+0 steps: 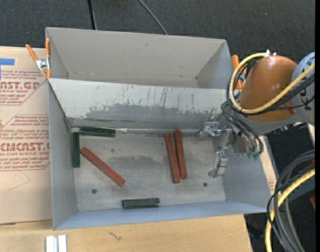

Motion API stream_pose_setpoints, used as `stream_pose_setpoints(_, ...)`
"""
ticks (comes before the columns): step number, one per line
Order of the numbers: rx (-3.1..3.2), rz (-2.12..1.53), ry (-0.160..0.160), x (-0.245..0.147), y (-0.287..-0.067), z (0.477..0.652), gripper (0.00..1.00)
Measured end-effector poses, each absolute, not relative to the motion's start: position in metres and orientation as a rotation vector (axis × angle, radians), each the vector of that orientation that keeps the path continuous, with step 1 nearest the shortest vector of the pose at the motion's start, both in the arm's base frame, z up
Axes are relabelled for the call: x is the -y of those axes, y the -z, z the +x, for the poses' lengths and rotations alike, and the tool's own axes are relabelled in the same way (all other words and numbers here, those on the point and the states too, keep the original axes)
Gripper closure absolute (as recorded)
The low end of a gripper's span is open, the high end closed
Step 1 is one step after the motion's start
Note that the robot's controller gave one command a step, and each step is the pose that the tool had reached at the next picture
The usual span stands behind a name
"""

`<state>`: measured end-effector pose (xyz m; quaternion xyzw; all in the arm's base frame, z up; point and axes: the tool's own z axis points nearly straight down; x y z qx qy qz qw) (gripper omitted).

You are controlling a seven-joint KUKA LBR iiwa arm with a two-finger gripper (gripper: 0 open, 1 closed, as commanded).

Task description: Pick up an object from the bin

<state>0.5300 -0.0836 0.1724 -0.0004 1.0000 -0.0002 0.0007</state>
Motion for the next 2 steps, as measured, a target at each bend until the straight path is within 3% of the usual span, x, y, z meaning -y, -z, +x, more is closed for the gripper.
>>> stream_pose_setpoints(1,-3.14,-0.001,0.001,0.084,-0.172,0.53,0.0)
stream_pose_setpoints(2,-3.134,-0.11,0.004,0.052,-0.143,0.537,0.0)
